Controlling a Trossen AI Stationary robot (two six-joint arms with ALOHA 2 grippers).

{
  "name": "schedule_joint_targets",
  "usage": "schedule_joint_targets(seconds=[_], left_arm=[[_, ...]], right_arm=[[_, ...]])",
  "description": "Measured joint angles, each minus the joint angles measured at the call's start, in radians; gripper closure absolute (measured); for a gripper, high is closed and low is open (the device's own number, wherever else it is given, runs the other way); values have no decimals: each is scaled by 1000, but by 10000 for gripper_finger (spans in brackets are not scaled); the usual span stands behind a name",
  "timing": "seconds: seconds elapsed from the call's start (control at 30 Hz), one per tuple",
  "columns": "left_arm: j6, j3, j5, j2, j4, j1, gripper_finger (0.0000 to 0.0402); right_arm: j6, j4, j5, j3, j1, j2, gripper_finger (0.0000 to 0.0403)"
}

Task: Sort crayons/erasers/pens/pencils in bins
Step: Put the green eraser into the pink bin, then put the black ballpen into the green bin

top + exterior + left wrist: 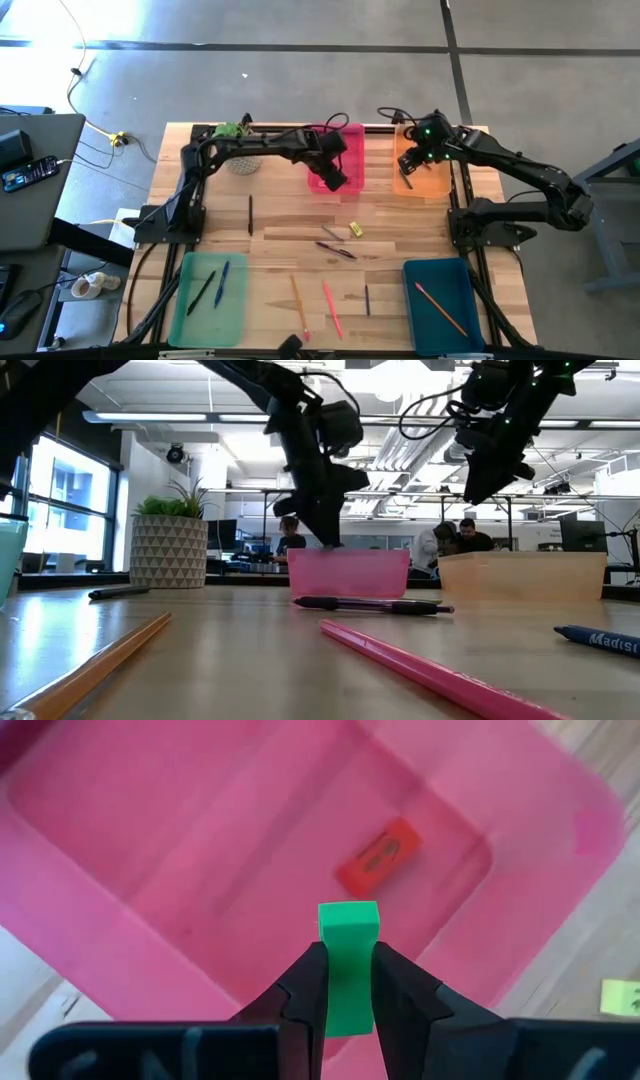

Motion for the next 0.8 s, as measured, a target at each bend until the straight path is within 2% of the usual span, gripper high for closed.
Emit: schedule_joint_targets(seconds=[0.13,0.3,0.8], left_arm=[[26,-19,62,0,11,26,348],[34,-21,72,2,7,41,340],[148,-21,139,2,10,61,230]], right_arm=[[39,32,-2,0,0,0,281],[85,54,-45,0,12,0,281],[170,192,-18,0,221,0,281]])
